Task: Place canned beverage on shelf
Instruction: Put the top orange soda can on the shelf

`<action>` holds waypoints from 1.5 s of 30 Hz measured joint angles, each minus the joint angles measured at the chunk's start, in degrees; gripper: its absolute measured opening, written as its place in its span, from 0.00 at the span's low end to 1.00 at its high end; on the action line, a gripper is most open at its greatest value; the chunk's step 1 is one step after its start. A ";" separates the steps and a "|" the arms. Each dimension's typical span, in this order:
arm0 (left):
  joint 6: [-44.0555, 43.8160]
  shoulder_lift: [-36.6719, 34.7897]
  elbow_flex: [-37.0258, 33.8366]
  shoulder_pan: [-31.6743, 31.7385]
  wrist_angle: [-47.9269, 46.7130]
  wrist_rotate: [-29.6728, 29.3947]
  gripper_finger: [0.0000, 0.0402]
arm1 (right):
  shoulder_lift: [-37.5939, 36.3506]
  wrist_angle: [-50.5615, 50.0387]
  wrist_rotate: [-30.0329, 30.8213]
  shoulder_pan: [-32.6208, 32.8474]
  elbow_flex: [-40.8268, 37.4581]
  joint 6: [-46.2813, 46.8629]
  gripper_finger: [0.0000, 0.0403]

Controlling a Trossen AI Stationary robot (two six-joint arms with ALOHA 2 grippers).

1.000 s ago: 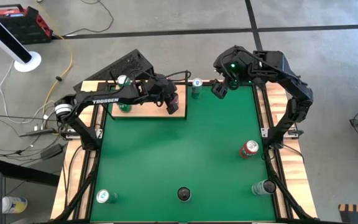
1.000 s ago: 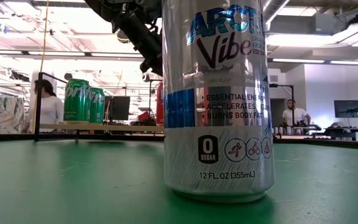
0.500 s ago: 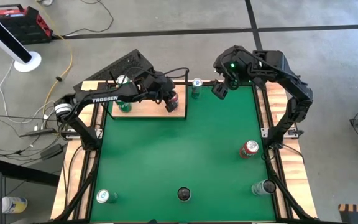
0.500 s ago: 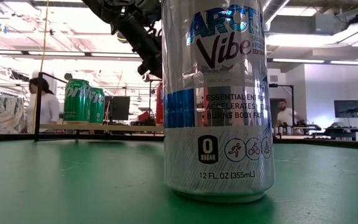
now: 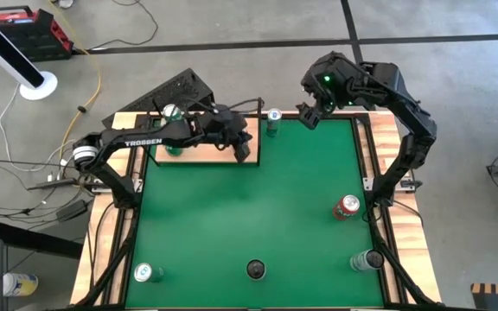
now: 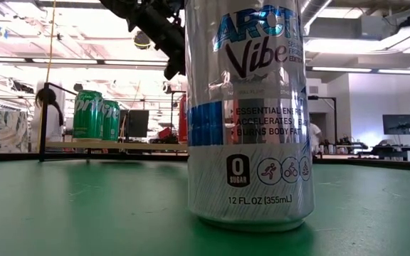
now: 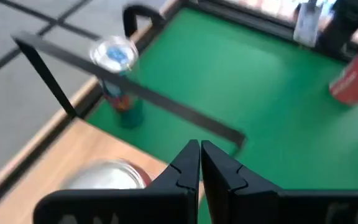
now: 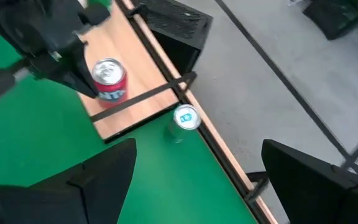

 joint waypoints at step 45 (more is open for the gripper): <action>-4.15 2.63 -0.13 3.22 -6.49 -9.73 0.00 | -18.82 47.60 -20.94 -5.33 -60.39 7.55 0.92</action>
